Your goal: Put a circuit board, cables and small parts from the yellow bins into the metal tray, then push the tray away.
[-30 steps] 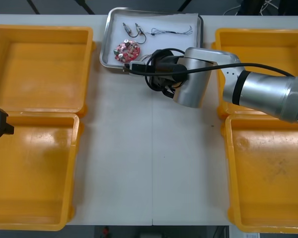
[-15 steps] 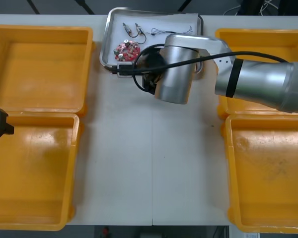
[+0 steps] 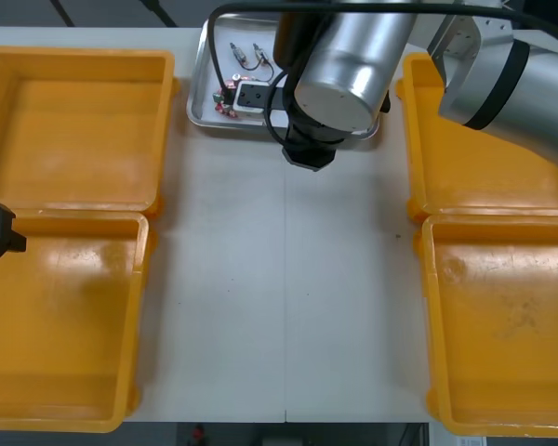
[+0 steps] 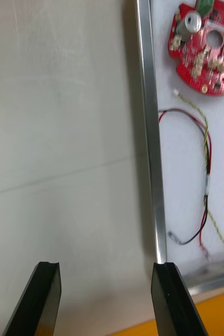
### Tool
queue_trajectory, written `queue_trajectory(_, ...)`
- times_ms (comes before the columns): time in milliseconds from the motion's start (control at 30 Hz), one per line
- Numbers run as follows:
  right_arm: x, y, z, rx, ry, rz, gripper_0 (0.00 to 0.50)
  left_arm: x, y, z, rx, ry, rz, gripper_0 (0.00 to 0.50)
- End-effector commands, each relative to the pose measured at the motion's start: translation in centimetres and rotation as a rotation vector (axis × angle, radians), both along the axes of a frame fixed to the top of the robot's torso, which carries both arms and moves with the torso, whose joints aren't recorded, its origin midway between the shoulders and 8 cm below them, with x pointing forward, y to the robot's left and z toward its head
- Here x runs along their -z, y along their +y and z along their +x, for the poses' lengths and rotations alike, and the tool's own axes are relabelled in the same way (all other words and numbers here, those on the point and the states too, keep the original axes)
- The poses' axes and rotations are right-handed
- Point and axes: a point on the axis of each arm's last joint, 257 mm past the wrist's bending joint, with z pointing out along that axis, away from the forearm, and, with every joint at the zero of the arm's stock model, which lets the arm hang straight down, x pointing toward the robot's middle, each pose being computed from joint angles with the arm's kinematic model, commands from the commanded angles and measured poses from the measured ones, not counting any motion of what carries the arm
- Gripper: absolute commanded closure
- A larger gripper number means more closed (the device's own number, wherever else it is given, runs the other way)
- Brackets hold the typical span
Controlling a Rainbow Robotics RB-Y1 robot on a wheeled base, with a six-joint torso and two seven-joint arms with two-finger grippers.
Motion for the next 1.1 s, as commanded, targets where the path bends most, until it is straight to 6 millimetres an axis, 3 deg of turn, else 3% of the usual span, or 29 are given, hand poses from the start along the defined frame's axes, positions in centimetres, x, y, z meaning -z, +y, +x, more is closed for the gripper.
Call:
queue_trajectory(33, -4.5, -2.9, 0.1, 0.167, -0.002, 0.11, 0.0, -1.6, 1.2, 0.2, 0.049, -0.029, 0.073, 0.0)
queue_trajectory(600, -4.6, -17.1, -1.5, 0.706, 0.123, 0.36, 0.0, -1.6, 1.2, 0.2, 0.049, -0.029, 0.073, 0.0)
queue_trajectory(967, -2.8, -26.2, -5.3, 1.042, 0.194, 0.551, 0.0, -1.6, 1.2, 0.2, 0.049, -0.029, 0.073, 0.0)
queue_trajectory(1100, -2.2, -28.6, -6.7, 1.141, 0.214, 0.63, 0.0, -1.6, 1.2, 0.2, 0.049, -0.029, 0.073, 0.0)
